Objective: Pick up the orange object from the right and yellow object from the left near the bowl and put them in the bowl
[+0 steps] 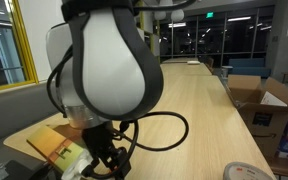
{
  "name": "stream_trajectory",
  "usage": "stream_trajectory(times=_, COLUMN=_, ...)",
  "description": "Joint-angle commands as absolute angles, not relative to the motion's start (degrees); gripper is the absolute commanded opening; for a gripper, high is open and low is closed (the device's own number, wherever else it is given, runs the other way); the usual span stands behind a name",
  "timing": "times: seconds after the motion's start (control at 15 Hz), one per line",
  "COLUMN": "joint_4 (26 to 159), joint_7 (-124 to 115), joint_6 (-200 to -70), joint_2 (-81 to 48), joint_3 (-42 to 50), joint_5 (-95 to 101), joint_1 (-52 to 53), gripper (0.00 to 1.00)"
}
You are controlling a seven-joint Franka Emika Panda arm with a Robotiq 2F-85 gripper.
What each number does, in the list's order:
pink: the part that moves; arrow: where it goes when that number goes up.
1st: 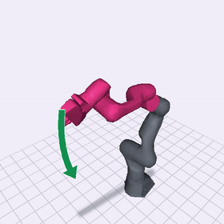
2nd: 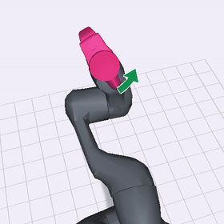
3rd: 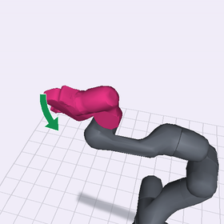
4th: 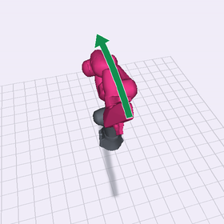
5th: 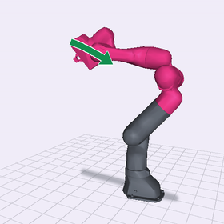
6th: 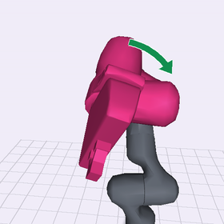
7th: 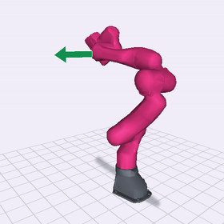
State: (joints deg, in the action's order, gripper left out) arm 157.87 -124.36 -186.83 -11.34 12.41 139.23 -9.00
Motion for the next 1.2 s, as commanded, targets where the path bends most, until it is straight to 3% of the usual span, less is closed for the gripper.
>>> stream_trajectory(times=0.0, joint_4=157.9, joint_7=-126.5, joint_6=-186.6, joint_2=-10.5, joint_3=11.8, joint_5=140.4, joint_1=-7.3, gripper=1.00)
stream_trajectory(times=1.13, joint_4=155.0, joint_7=-123.4, joint_6=-188.4, joint_2=-11.8, joint_3=14.5, joint_5=139.9, joint_1=-6.8, gripper=1.00)
